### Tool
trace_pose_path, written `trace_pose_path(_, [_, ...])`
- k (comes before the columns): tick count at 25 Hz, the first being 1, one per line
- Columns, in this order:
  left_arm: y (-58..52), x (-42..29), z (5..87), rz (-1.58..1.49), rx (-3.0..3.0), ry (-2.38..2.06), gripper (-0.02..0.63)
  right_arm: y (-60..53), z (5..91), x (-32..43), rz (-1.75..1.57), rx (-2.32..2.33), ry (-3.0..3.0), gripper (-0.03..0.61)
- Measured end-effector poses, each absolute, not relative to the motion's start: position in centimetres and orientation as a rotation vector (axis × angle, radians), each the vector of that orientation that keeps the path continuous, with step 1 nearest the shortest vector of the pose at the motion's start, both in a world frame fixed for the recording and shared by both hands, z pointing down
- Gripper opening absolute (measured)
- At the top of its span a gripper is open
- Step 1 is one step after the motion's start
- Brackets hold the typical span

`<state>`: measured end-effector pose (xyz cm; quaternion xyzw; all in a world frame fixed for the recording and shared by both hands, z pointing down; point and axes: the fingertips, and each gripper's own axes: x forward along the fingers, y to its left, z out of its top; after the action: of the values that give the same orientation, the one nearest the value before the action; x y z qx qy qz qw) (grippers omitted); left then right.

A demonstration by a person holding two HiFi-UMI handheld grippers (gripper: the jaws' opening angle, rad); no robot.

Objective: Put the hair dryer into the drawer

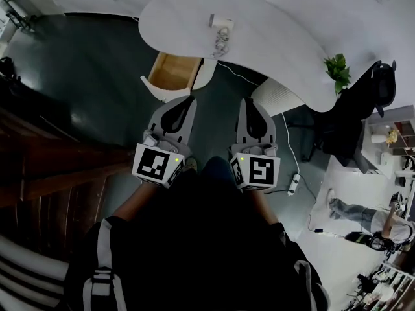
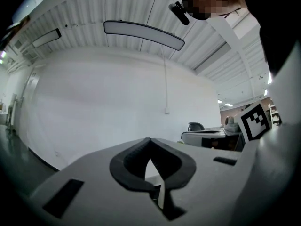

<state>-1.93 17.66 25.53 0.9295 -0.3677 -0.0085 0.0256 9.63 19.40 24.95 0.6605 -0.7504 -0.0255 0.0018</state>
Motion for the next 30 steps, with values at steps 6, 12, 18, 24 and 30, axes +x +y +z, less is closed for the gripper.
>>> trace_pose_path(6, [15.5,-2.5,26.4,-0.031,2.84,-1.125,0.008,17.0,25.0,9.3,-0.064,2.064,-2.355,0.023])
trace_pose_path(12, [12.4,-2.2,26.9,-0.042,2.838,-1.125,0.008,13.5,25.4,9.4,-0.075,2.045,-2.377,0.023])
trace_pose_path(18, [7.8,-1.2,26.9,-0.044,2.847,-1.136,0.008,8.2,25.5,10.3,-0.096,2.004,-2.394,0.023])
trace_pose_path(24, [1.7,1.0,26.6,-0.05,2.82,-1.176,0.008,2.2,26.3,12.7,-0.08,1.936,-2.391,0.023])
trace_pose_path(30, [-4.2,3.7,26.8,-0.049,2.806,-1.194,0.008,-4.0,27.9,14.8,-0.052,1.835,-2.391,0.023])
